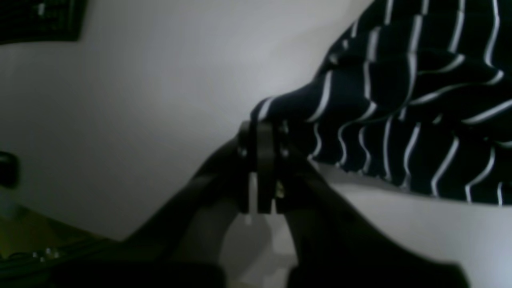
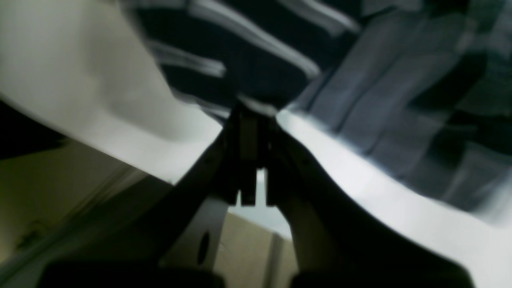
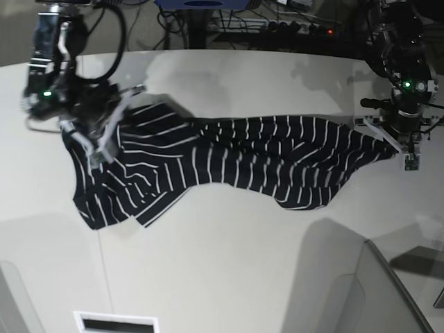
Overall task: Layout the t-shirt on the table in an organized manner, then fold the t-shirt properly
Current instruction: 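Lift the shirt with both grippers holding opposite ends, then swing the lifted shirt and lay it flat across the table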
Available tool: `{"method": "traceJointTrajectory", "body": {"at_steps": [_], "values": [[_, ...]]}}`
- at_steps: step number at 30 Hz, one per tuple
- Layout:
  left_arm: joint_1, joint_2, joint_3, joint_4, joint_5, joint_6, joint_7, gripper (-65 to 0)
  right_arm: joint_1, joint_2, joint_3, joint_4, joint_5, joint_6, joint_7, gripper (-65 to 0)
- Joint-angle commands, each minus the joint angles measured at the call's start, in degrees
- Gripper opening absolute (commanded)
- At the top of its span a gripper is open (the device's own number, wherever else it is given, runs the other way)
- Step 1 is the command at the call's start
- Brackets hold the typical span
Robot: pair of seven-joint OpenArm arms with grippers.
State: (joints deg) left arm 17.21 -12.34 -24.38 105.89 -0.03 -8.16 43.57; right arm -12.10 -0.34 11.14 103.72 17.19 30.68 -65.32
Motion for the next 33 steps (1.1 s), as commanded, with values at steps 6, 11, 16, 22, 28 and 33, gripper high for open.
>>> {"method": "traceJointTrajectory", "body": {"at_steps": [6, 11, 16, 22, 28, 33], "values": [[-5.0, -0.8, -0.3, 4.3, 0.1, 0.3, -0.9, -65.0, 8.7, 4.6, 1.7, 6.6, 0.7, 0.1, -6.2, -64.4], [-9.1, -1.0, 2.7, 4.5, 0.7, 0.3, -0.8, -65.0, 15.9, 7.2, 1.3, 6.8, 0.6, 0.0, -8.8, -64.4], [-11.1, -1.0, 5.9, 4.6, 0.7, 0.3, -0.8, -65.0, 20.1, 7.9, 1.6, 7.0, 0.6, 0.1, -9.5, -64.4], [-11.5, -1.1, 5.7, 4.4, 0.7, 0.3, -0.8, -65.0, 20.6, 10.2, 1.3, 7.4, 0.7, 0.1, -3.7, -64.4], [-13.9, -4.6, 6.1, 4.1, 0.7, 0.3, -0.9, -65.0, 24.4, 12.1, 1.7, 7.4, 0.8, 0.1, -3.4, -64.4], [-18.5, -6.7, 6.4, 3.7, 0.7, 0.3, -0.8, -65.0, 28.3, 13.8, 1.7, 7.4, 0.9, 0.1, -3.4, -64.4]]}}
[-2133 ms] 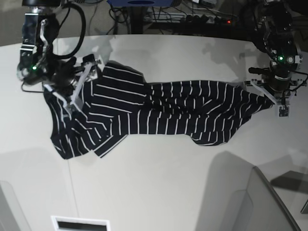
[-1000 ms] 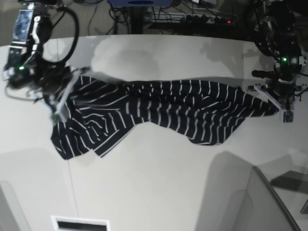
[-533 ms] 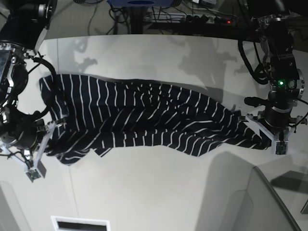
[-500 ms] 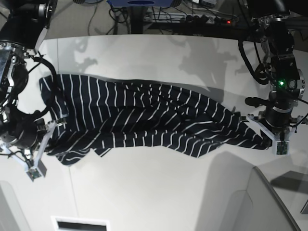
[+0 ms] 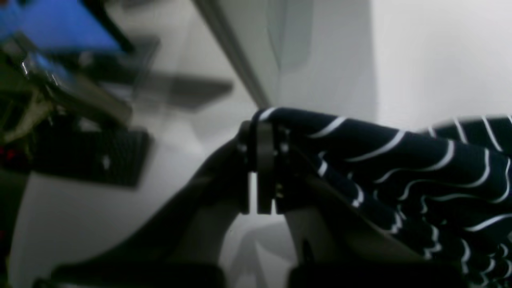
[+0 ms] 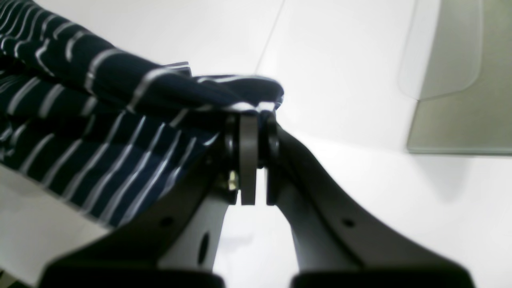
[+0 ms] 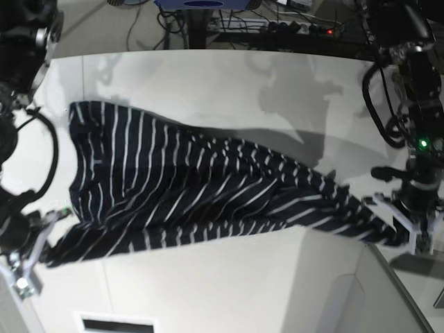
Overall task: Layout the t-shirt on the table in an organized manner, then fold the t-shirt properly
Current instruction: 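Swing the lifted shirt and lay it flat across the table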
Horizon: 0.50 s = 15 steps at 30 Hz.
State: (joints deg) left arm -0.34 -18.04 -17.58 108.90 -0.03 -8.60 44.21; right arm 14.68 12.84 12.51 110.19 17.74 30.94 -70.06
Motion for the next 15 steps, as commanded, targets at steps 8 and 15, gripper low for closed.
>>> {"method": "traceJointTrajectory", "body": {"at_steps": [8, 15], "values": [[-10.9, -1.2, 5.0, -5.6, 0.7, 0.7, -1.4, -65.0, 6.9, 2.5, 0.4, 0.4, 0.0, -0.1, 6.7, -64.4], [-20.5, -0.8, 9.3, -7.7, 0.7, 0.7, -1.4, -65.0, 11.4, 5.3, 0.8, -0.4, -0.1, -0.1, 10.5, -64.4]]}}
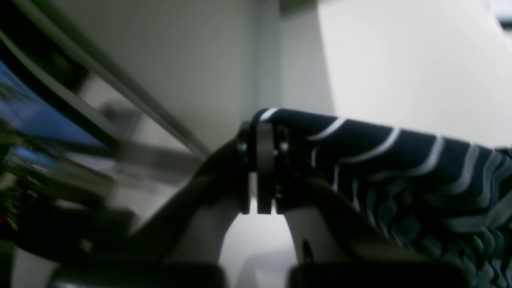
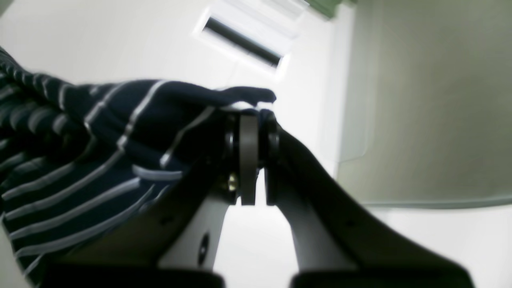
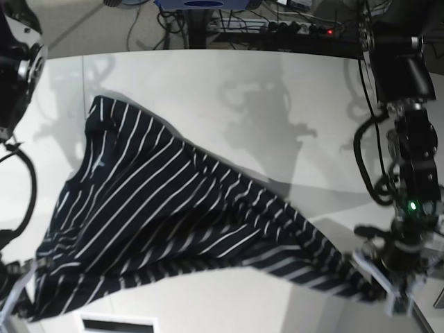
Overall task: Layout the t-shirt on the table in an organized manner, then fold the t-shirt properly
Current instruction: 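Swing the lifted shirt and lay it flat across the table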
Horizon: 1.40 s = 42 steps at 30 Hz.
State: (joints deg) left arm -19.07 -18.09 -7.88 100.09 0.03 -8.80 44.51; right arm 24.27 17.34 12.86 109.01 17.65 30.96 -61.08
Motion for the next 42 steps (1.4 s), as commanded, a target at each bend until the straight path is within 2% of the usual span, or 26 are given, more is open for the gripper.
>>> {"method": "traceJointTrajectory", "body": {"at_steps": [1, 4, 7, 11, 15, 17, 21, 25, 30, 33, 42], "values": [[-3.2, -0.8, -0.4, 1.2, 0.6, 0.9, -1.7, -65.0, 2.0, 1.4, 1.3, 0.8, 0.0, -0.1, 2.1, -64.4], [-5.7, -1.0, -0.4, 1.4, 0.6, 0.9, 0.3, -65.0, 2.3, 3.0, 4.4, 1.2, 0.3, -0.1, 2.5, -64.4], [-4.5, -1.1, -0.4, 3.0, 0.6, 0.9, 1.5, -65.0, 1.9, 4.0, 7.5, 1.3, 0.4, 0.2, 2.4, -64.4], [2.9, -1.5, -0.3, 5.1, 0.6, 0.9, 1.1, -65.0, -2.7, 3.5, 12.3, 2.9, 0.4, 5.3, 2.0, -64.4], [10.0, -1.5, -1.0, 5.3, 0.6, 0.9, 1.0, -65.0, -8.4, 3.3, 16.9, 4.4, 0.4, 7.7, -1.6, -64.4], [14.0, -2.7, -1.5, 5.3, 0.6, 0.9, 0.6, -65.0, -12.3, 1.7, 21.3, 4.5, 0.4, 9.0, -1.8, -64.4], [23.8, -3.5, -4.7, 5.1, 0.6, 0.9, -4.6, -65.0, -19.2, -0.8, 28.9, 4.5, 0.4, 9.0, -4.8, -64.4], [31.6, -3.4, -8.0, 3.9, 0.6, 0.9, -6.4, -65.0, -26.4, -4.3, 31.9, 4.5, 0.4, 9.0, -7.5, -64.4], [38.2, -3.1, -10.2, -3.2, 0.6, 0.9, -12.7, -65.0, -35.0, -8.9, 31.7, 4.1, 0.4, 9.0, -4.5, -64.4], [39.4, -1.6, -10.5, -8.6, 0.6, 1.0, -17.7, -65.0, -37.6, -11.1, 31.6, 4.1, 0.1, 9.0, -2.3, -64.4], [39.2, 1.1, -10.2, -17.9, 0.6, 1.0, -24.7, -65.0, -40.1, -11.1, 31.5, -0.4, 0.1, 9.0, -1.0, -64.4]]}}
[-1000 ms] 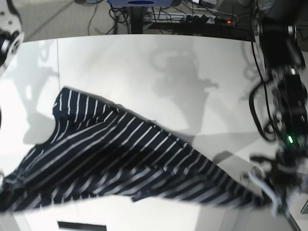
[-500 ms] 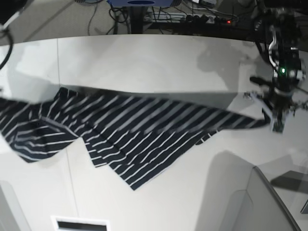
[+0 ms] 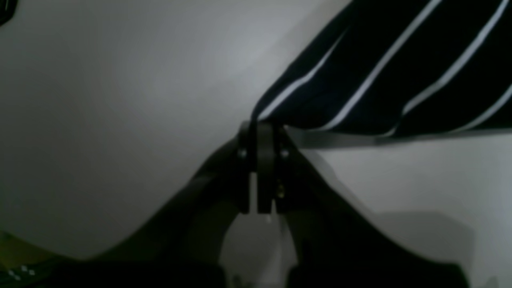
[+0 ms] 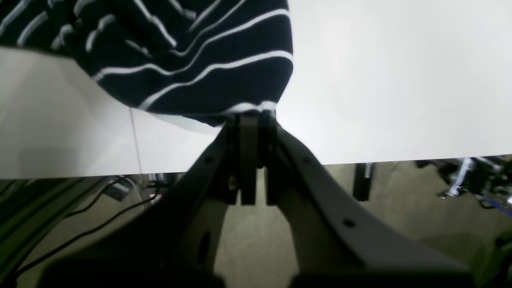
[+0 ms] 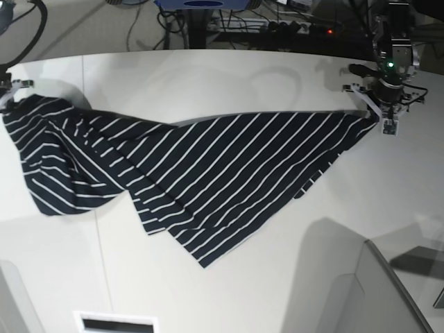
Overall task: Layout the t-shirt on the table in an organized manner, then fold the t-shirt properly
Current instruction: 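Swing the lifted shirt and lay it flat across the table, then regrasp the shirt edge with the left gripper and pull it taut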
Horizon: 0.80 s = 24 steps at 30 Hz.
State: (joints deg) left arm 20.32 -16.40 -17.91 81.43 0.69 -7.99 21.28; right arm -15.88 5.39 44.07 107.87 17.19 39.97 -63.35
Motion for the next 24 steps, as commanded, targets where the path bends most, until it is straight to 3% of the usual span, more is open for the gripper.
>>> {"method": "traceJointTrajectory", "body": {"at_steps": [1, 15, 20, 24], "values": [[-0.3, -0.5, -0.2, 0.7, 0.0, 0.2, -1.5, -65.0, 0.0, 0.9, 0.3, 0.7, 0.4, 0.0, 1.9, -64.4], [1.2, -0.9, -2.8, 3.2, 0.0, 0.2, -1.0, -65.0, -0.4, 2.5, 0.2, -3.9, 0.4, 0.0, 3.7, -64.4], [2.1, 0.1, -8.8, 5.9, 0.0, 0.2, -1.0, -36.2, -0.4, 2.5, 0.2, -3.8, 0.4, 0.0, 3.7, -64.4], [2.1, 1.3, -14.8, 11.6, 0.0, 0.1, -1.0, -23.0, -0.4, 2.5, 0.2, -3.7, 0.4, 0.0, 3.7, -64.4]]}}
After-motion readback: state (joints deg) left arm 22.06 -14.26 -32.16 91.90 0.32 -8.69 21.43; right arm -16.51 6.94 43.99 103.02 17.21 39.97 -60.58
